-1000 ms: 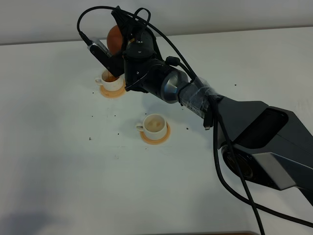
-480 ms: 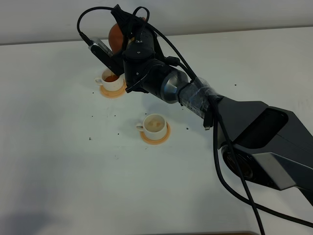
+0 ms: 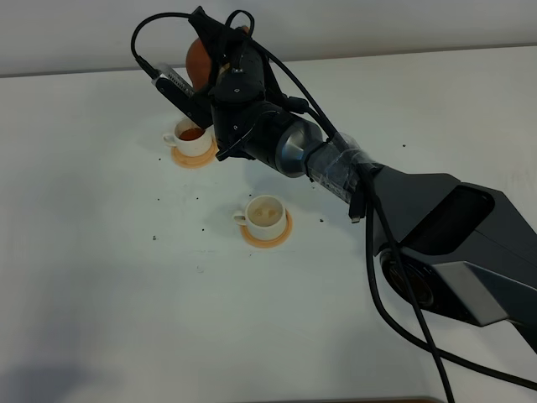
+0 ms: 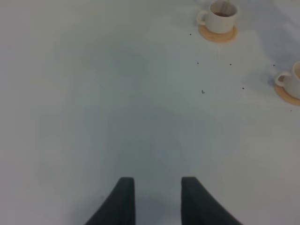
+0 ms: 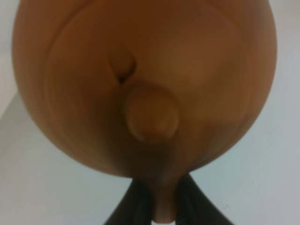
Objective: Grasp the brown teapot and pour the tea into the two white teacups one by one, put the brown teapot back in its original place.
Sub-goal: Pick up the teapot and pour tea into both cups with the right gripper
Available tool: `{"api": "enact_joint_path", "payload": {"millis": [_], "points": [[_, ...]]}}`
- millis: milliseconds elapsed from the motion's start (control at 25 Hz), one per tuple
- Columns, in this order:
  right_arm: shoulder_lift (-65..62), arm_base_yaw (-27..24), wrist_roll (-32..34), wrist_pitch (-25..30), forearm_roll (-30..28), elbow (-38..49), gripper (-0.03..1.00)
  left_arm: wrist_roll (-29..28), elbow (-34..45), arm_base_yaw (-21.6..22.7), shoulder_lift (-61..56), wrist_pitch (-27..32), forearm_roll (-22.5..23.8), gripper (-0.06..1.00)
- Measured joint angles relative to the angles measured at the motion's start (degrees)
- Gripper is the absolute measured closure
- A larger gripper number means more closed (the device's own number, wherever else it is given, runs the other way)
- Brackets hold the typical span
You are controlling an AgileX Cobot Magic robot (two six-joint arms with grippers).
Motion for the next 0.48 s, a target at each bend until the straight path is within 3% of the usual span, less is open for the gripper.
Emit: {"api": "enact_joint_path", "payload": {"millis": [480], "points": [[0.0, 0.1, 0.0, -1.0, -3.1, 0.0, 0.87, 0.0, 0.0, 0.0, 0.0, 0.0, 0.0, 0.7]]}}
